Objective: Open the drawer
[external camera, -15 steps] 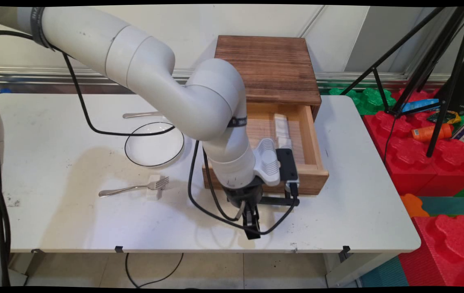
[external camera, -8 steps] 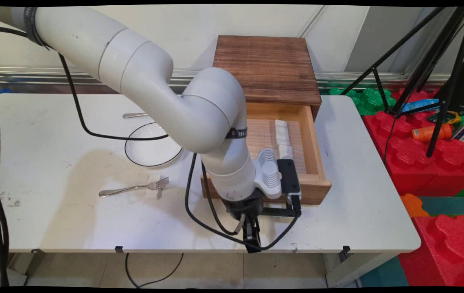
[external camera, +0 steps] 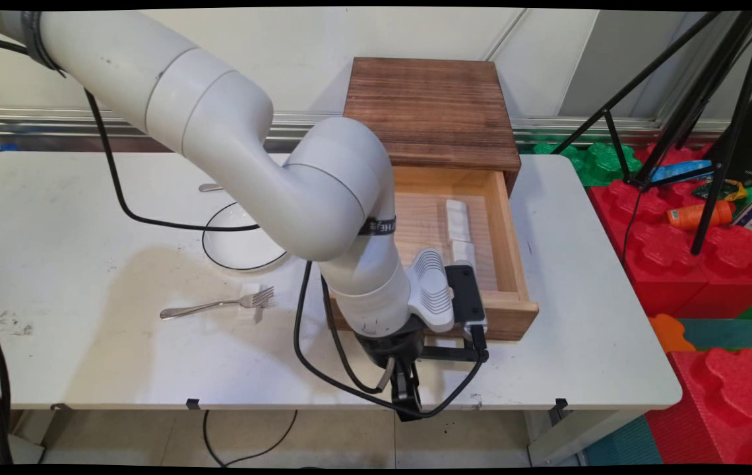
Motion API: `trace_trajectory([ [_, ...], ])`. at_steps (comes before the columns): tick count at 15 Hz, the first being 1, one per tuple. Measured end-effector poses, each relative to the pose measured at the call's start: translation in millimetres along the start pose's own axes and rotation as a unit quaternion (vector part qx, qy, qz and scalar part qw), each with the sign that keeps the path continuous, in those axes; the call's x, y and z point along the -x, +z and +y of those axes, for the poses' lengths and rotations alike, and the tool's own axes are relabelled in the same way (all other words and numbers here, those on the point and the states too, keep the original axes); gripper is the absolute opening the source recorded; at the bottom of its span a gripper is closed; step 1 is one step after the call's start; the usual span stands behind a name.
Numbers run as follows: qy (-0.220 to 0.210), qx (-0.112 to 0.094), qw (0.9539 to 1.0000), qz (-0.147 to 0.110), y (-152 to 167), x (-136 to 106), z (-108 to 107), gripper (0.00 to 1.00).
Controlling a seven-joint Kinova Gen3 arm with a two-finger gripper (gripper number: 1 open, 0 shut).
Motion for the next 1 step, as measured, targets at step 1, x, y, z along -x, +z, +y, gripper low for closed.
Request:
trace_trajectory([
  [1, -0.001, -0.001, 1.0, 0.002, -0.4, 0.4, 0.5, 1.0],
])
